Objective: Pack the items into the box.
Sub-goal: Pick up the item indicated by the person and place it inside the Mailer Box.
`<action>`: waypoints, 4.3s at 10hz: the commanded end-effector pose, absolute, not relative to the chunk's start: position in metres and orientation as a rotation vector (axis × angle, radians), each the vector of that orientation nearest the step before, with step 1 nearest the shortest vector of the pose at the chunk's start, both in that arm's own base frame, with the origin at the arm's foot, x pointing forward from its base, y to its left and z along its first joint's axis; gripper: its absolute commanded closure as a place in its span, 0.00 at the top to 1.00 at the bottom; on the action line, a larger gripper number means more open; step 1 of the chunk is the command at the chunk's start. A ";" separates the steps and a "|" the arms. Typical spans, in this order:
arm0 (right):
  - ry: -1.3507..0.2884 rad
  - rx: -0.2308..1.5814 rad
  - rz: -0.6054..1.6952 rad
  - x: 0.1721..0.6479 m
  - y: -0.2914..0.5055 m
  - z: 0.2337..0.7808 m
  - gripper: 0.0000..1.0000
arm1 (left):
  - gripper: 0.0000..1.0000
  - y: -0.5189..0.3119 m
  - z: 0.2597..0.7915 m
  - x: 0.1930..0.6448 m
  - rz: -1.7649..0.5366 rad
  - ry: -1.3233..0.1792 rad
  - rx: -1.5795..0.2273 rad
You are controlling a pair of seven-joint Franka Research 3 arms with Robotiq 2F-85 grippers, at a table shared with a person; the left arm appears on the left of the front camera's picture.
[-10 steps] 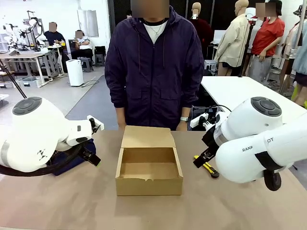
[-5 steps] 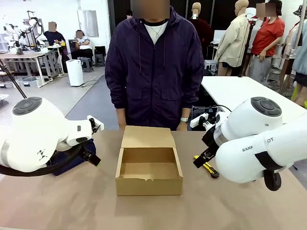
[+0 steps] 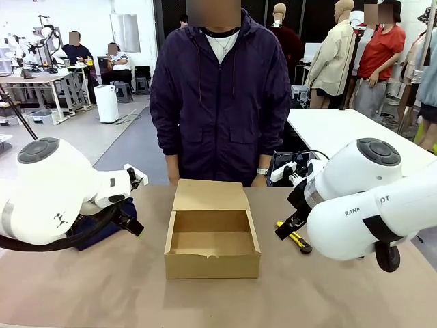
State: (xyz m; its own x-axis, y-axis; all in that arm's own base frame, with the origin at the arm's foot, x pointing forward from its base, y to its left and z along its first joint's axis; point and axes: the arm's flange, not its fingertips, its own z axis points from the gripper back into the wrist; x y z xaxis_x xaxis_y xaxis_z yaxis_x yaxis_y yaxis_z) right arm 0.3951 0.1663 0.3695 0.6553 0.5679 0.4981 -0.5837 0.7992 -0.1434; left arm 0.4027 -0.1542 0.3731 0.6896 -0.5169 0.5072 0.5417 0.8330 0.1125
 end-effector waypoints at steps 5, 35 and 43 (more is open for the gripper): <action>-0.407 0.726 0.291 0.384 0.029 0.521 1.00 | 1.00 -0.067 0.537 0.360 -0.469 -0.460 -0.748; -0.717 0.932 -0.528 0.265 -0.231 0.490 1.00 | 1.00 0.031 0.519 0.463 -0.309 -0.217 -0.030; -0.717 0.932 -0.528 0.265 -0.231 0.490 1.00 | 1.00 -0.005 0.488 0.476 -0.386 -0.167 -0.029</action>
